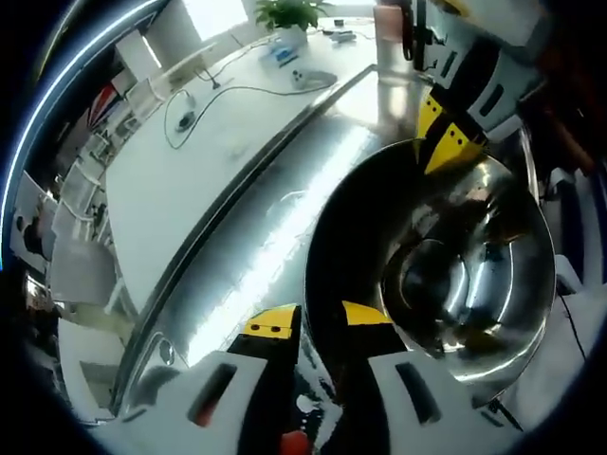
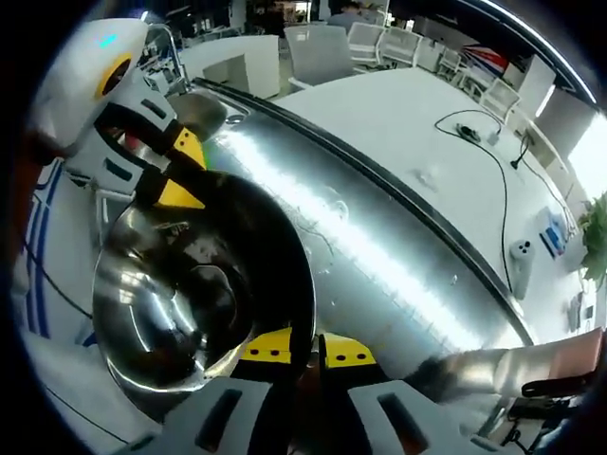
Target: Pick up bowl with dirty water move over sink pour dirty water into sink return bowl to place
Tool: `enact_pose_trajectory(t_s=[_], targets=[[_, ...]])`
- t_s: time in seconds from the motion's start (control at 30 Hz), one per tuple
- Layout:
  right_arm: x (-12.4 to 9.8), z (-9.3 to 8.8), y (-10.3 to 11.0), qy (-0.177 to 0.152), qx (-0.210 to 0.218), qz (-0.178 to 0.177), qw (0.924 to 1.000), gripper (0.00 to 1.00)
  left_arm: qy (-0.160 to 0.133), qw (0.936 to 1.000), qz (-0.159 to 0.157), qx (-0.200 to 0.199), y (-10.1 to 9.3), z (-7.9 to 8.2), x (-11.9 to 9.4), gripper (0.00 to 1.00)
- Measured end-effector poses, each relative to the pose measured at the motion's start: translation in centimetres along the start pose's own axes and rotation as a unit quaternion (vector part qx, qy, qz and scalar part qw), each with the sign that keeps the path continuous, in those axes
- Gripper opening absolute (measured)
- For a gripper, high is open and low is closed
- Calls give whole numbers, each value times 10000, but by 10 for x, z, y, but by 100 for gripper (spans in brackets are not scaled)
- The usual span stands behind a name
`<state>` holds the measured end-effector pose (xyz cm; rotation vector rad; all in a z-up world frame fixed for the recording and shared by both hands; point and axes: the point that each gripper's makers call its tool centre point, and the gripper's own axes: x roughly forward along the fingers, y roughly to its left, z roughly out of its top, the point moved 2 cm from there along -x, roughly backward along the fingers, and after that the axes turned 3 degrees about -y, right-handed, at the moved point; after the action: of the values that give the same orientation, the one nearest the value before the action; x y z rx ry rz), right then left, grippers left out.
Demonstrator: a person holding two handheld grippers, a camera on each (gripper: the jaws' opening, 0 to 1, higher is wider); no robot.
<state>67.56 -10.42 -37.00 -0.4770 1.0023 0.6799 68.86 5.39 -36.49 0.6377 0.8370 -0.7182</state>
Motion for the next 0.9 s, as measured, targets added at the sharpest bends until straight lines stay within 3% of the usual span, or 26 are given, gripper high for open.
enact_pose_trajectory(t_s=[0.47,0.6,0.73,0.9], targets=[[0,0,2,30,-15,-186,9998,1,218,9997,63,3,-1,-8,-2,1],[0,1,3,20,-325,-237,9992,2,292,9995,118,-39,-1,-9,-2,1],[-1,1,1,47,-192,-232,9995,1,281,9996,85,-30,0,-9,-2,0],[0,0,1,49,305,-135,9994,0,338,9984,-6,-458,2,-10,-3,0]])
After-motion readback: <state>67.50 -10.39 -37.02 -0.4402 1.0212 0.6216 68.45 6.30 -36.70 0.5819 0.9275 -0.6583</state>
